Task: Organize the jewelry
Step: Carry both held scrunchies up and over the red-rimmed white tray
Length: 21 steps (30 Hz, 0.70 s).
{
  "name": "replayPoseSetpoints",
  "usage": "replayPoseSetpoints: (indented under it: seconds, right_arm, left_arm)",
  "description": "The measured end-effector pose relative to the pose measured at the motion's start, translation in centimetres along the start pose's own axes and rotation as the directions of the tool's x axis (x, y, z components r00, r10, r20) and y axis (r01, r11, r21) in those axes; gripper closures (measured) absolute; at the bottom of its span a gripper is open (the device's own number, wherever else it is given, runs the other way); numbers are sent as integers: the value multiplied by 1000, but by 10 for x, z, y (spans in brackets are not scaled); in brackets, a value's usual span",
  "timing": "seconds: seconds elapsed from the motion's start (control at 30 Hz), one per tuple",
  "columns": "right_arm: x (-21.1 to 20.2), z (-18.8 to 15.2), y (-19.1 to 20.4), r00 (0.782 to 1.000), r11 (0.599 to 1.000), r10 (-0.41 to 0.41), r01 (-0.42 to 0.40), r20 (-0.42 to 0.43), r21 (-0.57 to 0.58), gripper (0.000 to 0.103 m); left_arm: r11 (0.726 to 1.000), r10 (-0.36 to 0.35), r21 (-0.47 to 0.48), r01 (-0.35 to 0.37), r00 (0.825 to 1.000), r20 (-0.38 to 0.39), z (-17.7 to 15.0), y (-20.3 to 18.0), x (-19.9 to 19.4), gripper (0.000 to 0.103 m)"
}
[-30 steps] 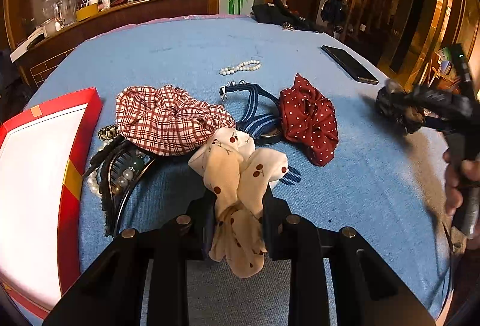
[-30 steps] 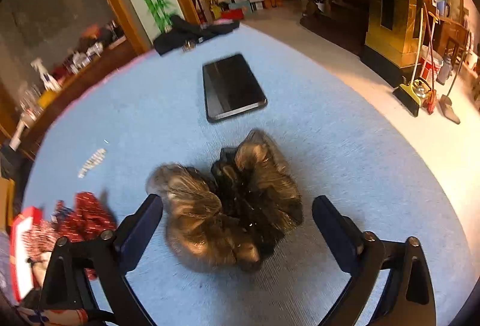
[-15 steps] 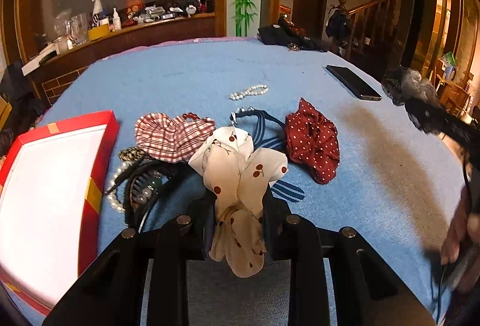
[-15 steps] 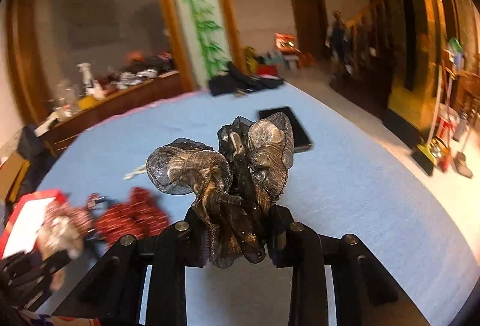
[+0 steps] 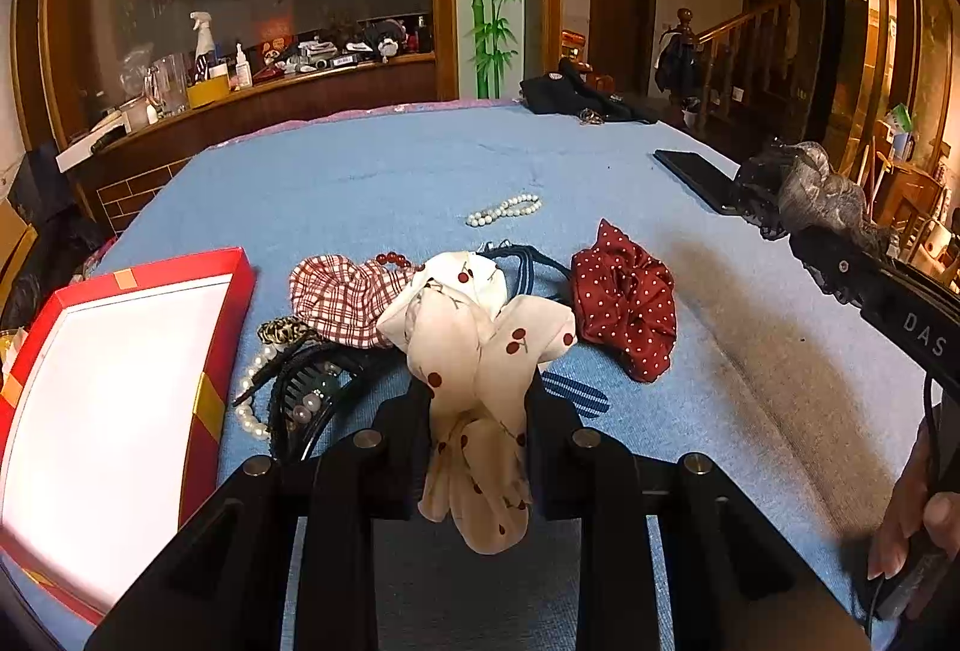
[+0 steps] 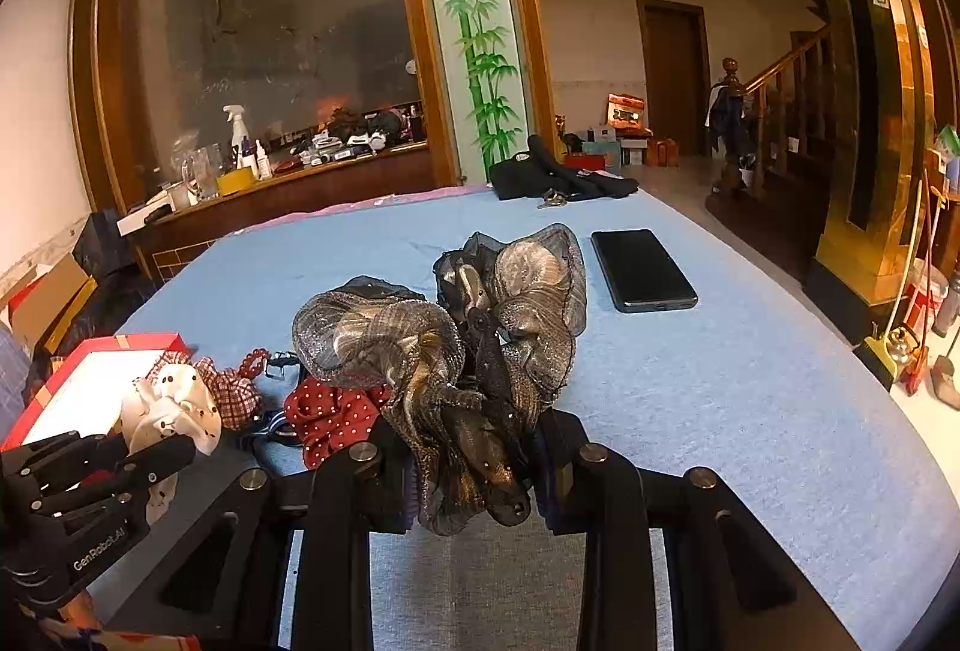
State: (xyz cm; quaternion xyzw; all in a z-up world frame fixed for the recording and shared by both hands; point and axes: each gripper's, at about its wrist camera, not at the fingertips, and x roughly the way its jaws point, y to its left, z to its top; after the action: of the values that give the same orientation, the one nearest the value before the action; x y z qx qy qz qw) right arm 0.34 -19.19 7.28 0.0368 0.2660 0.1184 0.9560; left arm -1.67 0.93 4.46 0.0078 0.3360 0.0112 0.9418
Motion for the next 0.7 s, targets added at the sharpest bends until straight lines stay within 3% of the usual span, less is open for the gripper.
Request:
replayPoseSetpoints:
  seconds: [0.43, 0.7]
  right_arm:
    - [-9, -5, 4, 1000, 1000, 4, -4, 27, -9, 71]
    - [-23, -12, 29, 997, 996, 81, -81, 4, 23, 70]
  left_arm:
    - [1000, 24, 12, -25, 999, 46, -8, -4, -24, 78]
    - [999, 41, -10, -41, 994, 99, -7, 16, -58, 78]
